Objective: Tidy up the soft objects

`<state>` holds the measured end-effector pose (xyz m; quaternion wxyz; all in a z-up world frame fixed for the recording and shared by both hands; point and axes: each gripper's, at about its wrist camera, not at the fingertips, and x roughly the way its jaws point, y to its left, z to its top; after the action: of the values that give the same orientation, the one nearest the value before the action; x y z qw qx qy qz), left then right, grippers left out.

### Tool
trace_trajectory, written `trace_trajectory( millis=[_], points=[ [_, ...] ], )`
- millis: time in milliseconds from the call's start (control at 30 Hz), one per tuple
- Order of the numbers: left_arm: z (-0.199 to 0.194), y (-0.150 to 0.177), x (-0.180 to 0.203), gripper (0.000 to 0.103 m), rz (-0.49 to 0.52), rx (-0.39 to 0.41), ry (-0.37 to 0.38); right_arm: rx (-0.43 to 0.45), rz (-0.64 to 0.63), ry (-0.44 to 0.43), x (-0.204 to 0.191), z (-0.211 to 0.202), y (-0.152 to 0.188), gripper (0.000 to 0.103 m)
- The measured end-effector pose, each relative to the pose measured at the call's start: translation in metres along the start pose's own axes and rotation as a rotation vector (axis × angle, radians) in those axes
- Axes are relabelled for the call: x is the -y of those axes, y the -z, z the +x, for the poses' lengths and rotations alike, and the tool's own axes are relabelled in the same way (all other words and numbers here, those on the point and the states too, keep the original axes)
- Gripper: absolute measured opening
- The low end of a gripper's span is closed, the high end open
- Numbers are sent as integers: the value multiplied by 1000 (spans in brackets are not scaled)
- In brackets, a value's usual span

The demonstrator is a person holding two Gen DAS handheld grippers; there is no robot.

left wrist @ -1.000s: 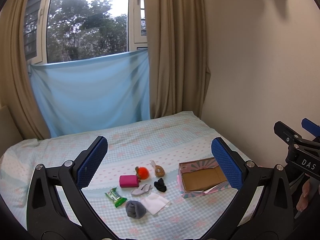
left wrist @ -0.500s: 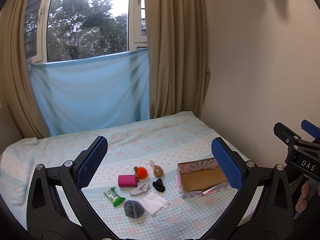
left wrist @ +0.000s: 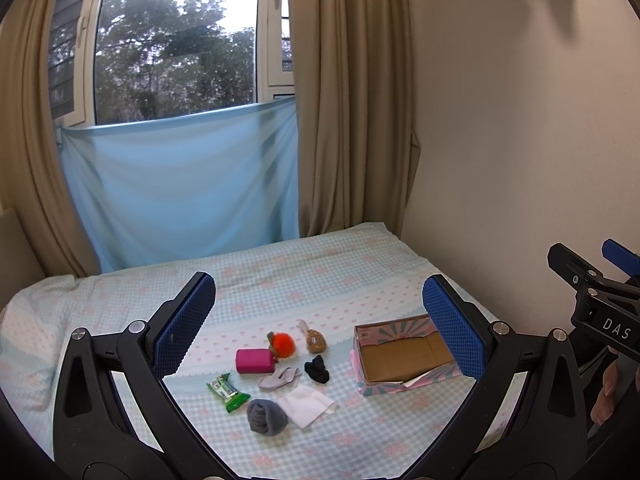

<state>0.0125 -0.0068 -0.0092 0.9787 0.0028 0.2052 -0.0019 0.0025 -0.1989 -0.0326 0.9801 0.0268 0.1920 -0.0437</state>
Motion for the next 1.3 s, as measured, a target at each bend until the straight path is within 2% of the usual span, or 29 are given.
trace_trajectory(
  millis=[333,567,700,867,1100,1300],
  points=[
    [-5,3,4,103,-17,-10,-18,-3,-6,-14,2,1,-1,103],
    [-12,8,-12,103,-54,-47,-137,-39,-33,-91,-4,15,-1,103],
    [-14,19,-43,103,-100,-73,-198,-37,-52,-135,-20,24,5,103],
    [-6,32,-89,103,-117,-119,-227,-73,-28,-166,-50,37,22,103],
    [18,46,-163,103,-119,-203,-186,-151,15,-171,-105,50,46,103],
    [69,72,-226,103,-131,-317,-138,-261,59,-143,-162,81,85,103]
  ],
)
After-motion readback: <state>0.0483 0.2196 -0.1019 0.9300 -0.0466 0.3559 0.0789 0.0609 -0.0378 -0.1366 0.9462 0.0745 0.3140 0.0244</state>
